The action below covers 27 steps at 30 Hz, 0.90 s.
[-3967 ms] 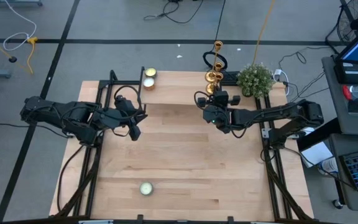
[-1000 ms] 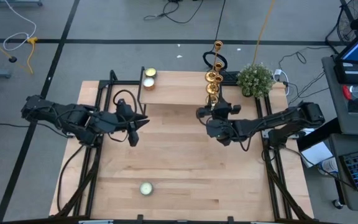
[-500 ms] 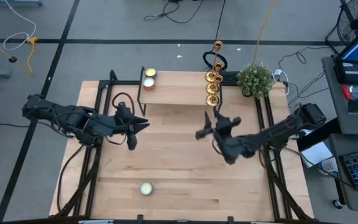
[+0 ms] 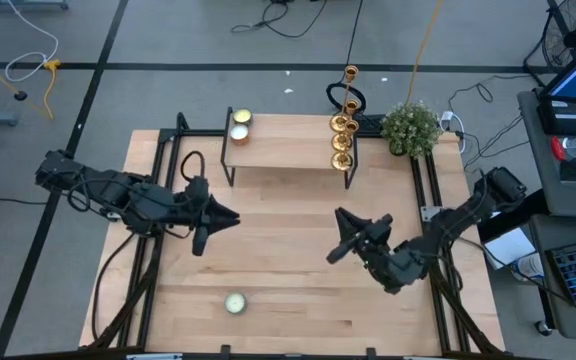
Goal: Pick & Place candle stick holders
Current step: Put the white patterned scented candle on the shelf aligned with the yellow patterned scented candle
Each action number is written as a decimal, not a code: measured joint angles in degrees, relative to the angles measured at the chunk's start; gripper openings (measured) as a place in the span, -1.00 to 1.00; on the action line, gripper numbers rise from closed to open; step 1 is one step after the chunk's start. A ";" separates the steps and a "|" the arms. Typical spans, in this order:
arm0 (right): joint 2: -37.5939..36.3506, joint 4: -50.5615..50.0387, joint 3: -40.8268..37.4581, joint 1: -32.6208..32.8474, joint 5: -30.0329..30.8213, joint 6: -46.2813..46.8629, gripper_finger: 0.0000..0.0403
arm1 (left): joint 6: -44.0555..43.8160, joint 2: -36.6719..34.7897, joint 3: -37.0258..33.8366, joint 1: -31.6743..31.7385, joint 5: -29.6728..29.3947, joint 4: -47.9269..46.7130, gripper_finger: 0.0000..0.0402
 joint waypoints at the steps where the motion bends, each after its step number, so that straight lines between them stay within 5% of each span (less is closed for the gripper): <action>1: 0.00 -0.01 0.00 0.49 -0.02 1.12 -0.88 | -0.58 -0.02 0.00 0.00 0.45 -0.06 -0.60; 11: 0.67 -0.42 0.00 4.09 -0.16 9.27 -0.99 | -3.76 0.02 0.00 0.07 3.52 -0.09 -0.60; 17: 0.15 0.41 0.00 6.15 -6.23 7.46 -1.00 | -8.07 0.15 0.00 0.09 3.07 0.00 -0.60; 27: 0.00 -17.36 0.00 7.24 -16.02 15.78 -1.00 | -18.40 4.79 0.00 0.09 -7.26 3.90 -0.60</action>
